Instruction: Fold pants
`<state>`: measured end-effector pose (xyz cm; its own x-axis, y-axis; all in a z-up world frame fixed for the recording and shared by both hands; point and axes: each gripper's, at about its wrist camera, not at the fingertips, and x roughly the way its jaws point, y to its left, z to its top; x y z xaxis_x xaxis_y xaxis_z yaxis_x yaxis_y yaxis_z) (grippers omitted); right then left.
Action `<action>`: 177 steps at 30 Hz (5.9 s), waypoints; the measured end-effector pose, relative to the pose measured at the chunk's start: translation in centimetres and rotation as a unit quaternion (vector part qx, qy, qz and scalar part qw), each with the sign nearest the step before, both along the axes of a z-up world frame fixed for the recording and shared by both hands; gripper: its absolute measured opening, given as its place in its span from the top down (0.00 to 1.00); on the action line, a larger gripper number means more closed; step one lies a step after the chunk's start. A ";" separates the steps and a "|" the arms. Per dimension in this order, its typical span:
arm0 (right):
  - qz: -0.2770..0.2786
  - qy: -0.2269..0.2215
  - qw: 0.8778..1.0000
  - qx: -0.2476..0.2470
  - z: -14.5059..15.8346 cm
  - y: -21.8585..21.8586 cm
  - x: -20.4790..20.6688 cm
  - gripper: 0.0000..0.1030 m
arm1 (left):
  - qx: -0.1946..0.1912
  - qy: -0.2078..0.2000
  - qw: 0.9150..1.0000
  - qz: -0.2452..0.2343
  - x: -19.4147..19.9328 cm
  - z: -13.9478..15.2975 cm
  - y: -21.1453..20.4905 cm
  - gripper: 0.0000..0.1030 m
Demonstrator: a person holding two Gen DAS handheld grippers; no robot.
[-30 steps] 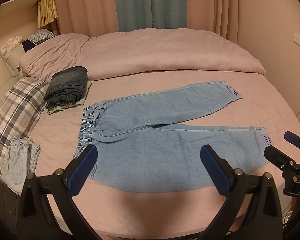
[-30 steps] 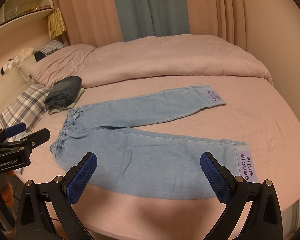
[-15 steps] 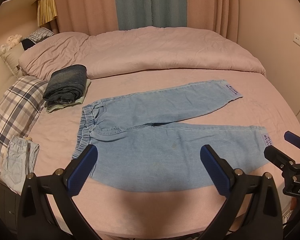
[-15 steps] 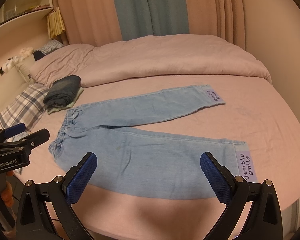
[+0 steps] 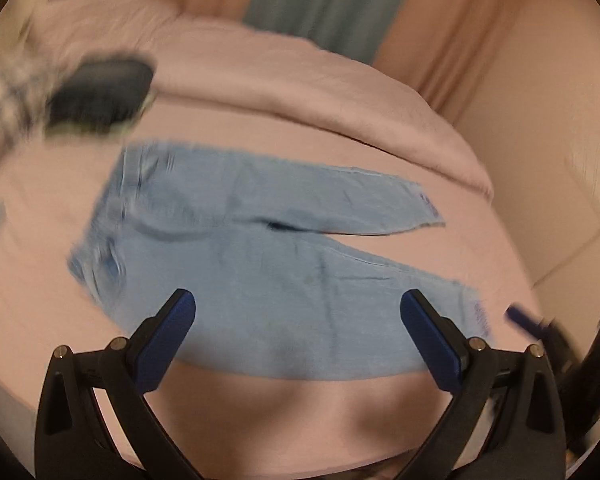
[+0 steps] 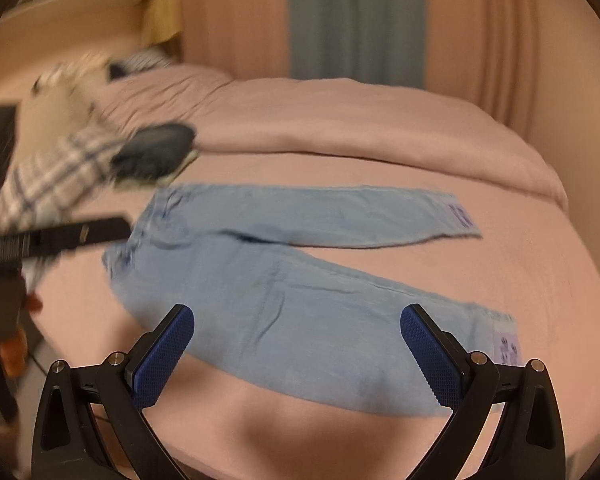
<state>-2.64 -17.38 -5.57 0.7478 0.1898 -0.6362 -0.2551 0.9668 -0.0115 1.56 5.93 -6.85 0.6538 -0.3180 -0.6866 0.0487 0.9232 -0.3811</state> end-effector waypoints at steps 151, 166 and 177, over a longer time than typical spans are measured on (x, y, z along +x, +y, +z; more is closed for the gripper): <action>0.222 0.114 0.944 -0.216 -6.8 10.6 32.1 0.92 | 0.327 0.010 0.934 -0.141 25.0 -5.9 9.7 0.75; 0.213 -0.037 0.950 -0.226 -0.9 5.7 8.6 0.92 | 0.394 -0.138 0.893 -0.165 7.4 -2.5 9.2 0.75; 0.256 0.047 0.927 -0.268 -11.7 8.2 4.2 0.92 | 0.426 -0.081 0.886 -0.166 4.6 -10.6 9.8 0.75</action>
